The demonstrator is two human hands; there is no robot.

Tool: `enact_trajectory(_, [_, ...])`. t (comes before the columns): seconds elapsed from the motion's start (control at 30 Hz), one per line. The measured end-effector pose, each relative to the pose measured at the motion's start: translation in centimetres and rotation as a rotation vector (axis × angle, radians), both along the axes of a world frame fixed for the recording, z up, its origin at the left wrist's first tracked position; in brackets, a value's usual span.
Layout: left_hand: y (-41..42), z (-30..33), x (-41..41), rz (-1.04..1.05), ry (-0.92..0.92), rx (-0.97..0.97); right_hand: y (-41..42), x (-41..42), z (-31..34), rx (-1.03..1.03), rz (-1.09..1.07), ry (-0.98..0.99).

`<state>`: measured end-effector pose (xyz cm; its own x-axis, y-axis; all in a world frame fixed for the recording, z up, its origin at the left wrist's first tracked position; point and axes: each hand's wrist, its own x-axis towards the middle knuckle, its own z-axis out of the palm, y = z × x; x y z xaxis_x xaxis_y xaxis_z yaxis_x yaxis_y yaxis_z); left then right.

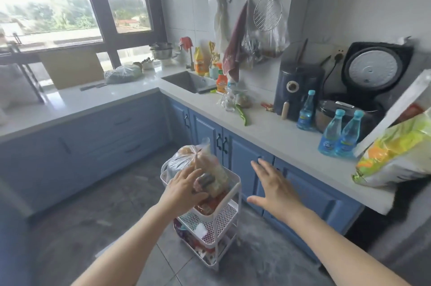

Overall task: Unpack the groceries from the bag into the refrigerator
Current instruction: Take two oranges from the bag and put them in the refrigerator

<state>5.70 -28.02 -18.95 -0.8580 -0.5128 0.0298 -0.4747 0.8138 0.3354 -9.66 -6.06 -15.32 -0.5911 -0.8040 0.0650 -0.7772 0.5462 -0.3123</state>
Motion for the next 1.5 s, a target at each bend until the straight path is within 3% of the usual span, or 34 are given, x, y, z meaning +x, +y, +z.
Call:
enact_trajectory(0.47, [-18.6,-3.4,-5.0,-0.074,-0.078,-0.038,-18.2,-3.3,-4.5,0.060,-0.073,-0.083])
enact_trajectory(1.13, [-26.9,-11.3,-17.7,-0.105,-0.144,0.051,-28.7,-12.0,-8.8,0.153,-0.070,-0.122])
enact_trajectory(1.33, [-30.5,-13.4,-20.5,-0.313,-0.207,0.025,-30.7,-12.0,-10.7,0.187,-0.145,-0.161])
enact_trajectory(1.5, [-30.6,-14.4,-21.0,-0.418,-0.114,0.041,-32.9,-10.5,-12.5,0.180,-0.205,-0.207])
